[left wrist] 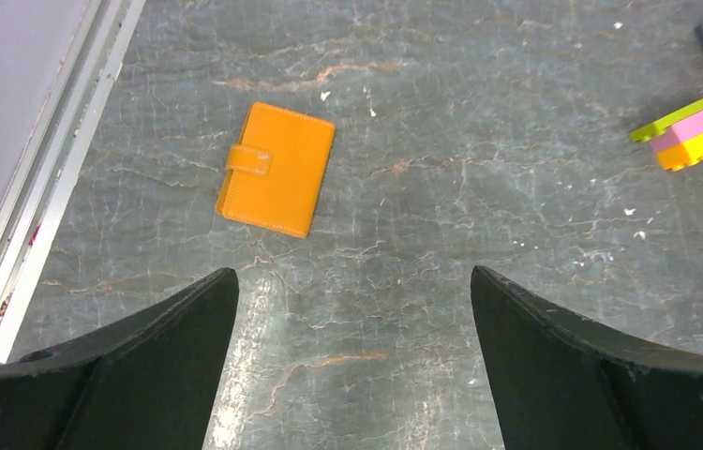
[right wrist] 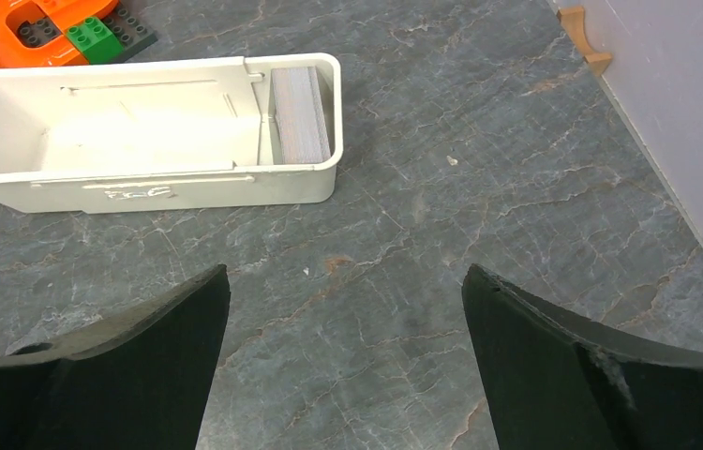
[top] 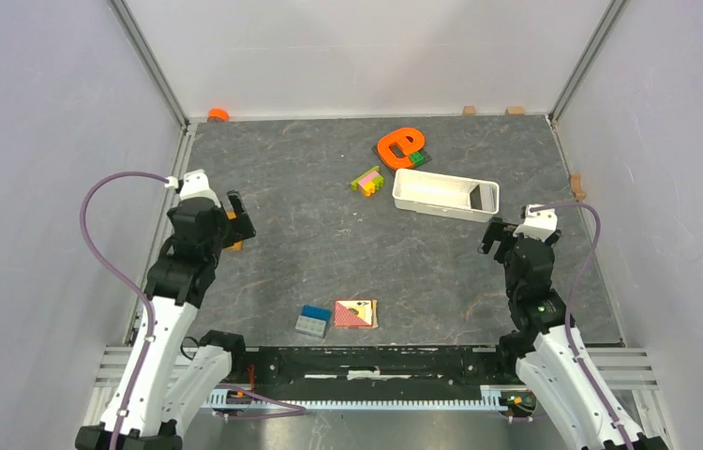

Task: Put the credit cards into the card holder
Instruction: Pick up the card holder from the center of the board.

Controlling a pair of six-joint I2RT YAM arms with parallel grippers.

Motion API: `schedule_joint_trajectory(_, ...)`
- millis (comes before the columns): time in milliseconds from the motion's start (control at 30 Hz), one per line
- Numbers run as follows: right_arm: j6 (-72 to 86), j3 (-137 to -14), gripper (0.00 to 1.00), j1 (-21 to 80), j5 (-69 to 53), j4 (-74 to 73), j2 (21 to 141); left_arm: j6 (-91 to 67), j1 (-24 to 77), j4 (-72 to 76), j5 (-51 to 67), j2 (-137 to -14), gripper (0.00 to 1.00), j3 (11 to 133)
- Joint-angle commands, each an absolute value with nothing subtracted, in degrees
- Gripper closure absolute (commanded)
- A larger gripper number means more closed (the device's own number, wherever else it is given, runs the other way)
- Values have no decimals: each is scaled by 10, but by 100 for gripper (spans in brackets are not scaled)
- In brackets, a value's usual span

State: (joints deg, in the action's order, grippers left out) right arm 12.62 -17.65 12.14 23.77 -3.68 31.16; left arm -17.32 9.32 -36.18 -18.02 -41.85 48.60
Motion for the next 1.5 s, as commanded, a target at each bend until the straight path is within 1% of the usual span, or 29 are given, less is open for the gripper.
schedule_joint_trajectory(0, 120, -207, 2, 120, 227, -17, 317, -188, 90, -360, -202, -451, 0, 499)
schedule_joint_trajectory(133, 119, -207, 2, 120, 222, -18, 320, -168, 90, -372, -211, -492, 0, 501)
schedule_joint_trajectory(200, 119, -208, 2, 120, 219, -19, 321, -150, 88, -372, -186, -515, 0, 495)
schedule_joint_trajectory(267, 118, -207, 2, 120, 218, -20, 320, -142, 64, -365, -160, -541, 0, 491)
schedule_joint_trajectory(433, 116, -205, 2, 120, 214, -22, 318, -153, -100, -345, 3, -630, 0, 499)
schedule_joint_trajectory(600, 115, -201, 2, 120, 206, -19, 308, -157, -215, -327, 107, -706, 0, 512)
schedule_joint_trajectory(667, 116, -201, 2, 120, 204, -19, 306, -158, -243, -321, 136, -735, 0, 513)
schedule_joint_trajectory(800, 115, -199, 2, 120, 198, -20, 300, -148, -246, -329, 159, -798, 0, 530)
schedule_joint_trajectory(967, 115, -195, 2, 120, 198, -20, 290, -137, -246, -335, 130, -873, 3, 571)
schedule_joint_trajectory(1067, 114, -196, 2, 120, 199, -21, 290, -130, -248, -342, 134, -915, 10, 593)
schedule_joint_trajectory(1233, 115, -194, 2, 120, 198, -20, 289, -124, -255, -342, 132, -956, 16, 609)
schedule_joint_trajectory(1367, 115, -195, 2, 120, 197, -20, 288, -120, -255, -333, 134, -955, 24, 602)
schedule_joint_trajectory(1467, 115, -194, 2, 120, 197, -20, 287, -124, -254, -326, 161, -958, 30, 596)
